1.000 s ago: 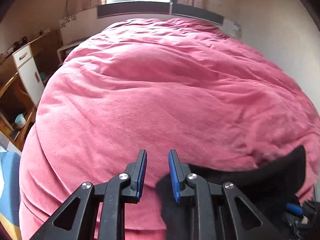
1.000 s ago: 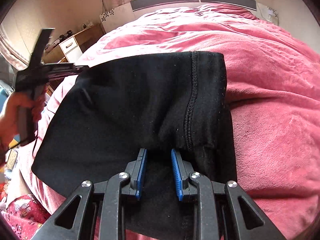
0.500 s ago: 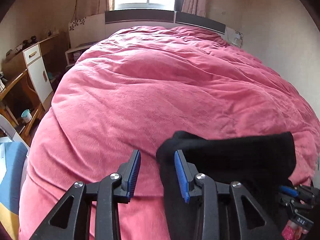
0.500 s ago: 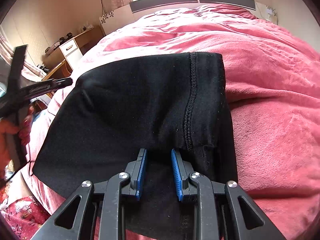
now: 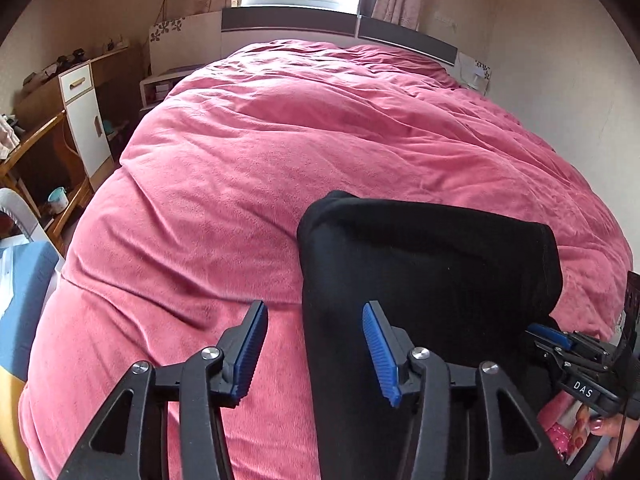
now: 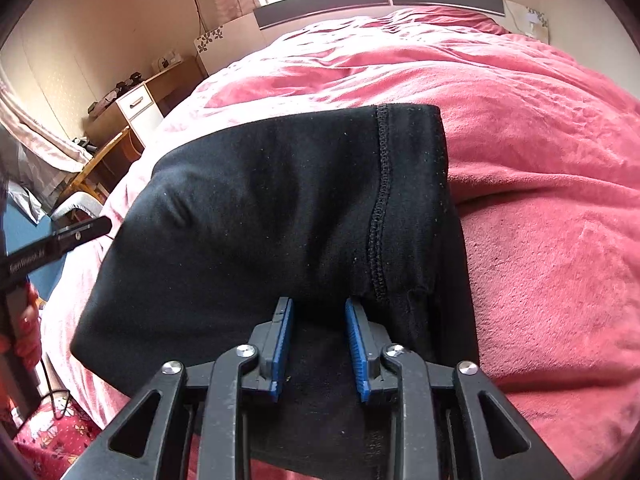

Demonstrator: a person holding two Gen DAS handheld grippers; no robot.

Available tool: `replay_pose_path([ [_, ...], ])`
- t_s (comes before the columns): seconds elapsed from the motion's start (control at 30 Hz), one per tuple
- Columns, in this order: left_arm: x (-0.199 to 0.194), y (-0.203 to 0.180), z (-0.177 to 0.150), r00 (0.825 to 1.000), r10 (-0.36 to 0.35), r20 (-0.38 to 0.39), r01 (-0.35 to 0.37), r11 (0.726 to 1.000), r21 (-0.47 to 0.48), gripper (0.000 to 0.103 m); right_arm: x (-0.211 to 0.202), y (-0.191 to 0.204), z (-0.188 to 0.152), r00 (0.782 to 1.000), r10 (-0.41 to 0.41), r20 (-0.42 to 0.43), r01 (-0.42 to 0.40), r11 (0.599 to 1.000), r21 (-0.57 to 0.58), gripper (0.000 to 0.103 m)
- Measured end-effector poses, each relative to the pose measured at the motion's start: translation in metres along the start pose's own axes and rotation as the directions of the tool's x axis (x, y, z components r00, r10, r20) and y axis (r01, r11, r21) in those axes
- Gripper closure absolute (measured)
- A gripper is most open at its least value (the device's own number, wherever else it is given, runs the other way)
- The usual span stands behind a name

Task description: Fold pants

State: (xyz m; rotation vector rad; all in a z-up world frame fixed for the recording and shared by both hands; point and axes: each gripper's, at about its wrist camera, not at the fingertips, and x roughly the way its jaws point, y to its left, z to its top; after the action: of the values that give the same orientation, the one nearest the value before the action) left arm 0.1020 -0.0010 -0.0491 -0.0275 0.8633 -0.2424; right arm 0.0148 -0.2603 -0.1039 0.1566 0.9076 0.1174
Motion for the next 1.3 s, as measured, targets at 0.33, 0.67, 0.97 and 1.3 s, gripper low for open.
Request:
replay_pose_path([
  [0.33, -0.002, -0.005, -0.013, 1.000, -0.022, -0.022, 0.022, 1.000, -0.017, 0.046, 0.003, 0.028, -0.004, 1.000, 0.007, -0.028, -0.011, 0.990, -0.139, 0.020],
  [0.67, 0.003, -0.006, -0.042, 0.997, -0.055, -0.046, 0.055, 0.998, 0.003, 0.045, -0.011, 0.012, 0.004, 0.996, -0.068, -0.049, 0.060, 0.987, -0.148, 0.020],
  [0.97, -0.003, 0.011, -0.064, 0.985, -0.167, -0.040, 0.164, 0.983, -0.080, 0.041, -0.036, -0.073, 0.009, 0.999, -0.046, -0.022, 0.050, 0.981, 0.186, 0.015],
  [1.3, 0.012, 0.040, -0.044, 0.909, -0.408, -0.092, 0.382, 0.900, -0.210, 0.030, -0.018, -0.088, 0.007, 0.995, 0.068, -0.068, -0.050, 0.970, 0.240, 0.005],
])
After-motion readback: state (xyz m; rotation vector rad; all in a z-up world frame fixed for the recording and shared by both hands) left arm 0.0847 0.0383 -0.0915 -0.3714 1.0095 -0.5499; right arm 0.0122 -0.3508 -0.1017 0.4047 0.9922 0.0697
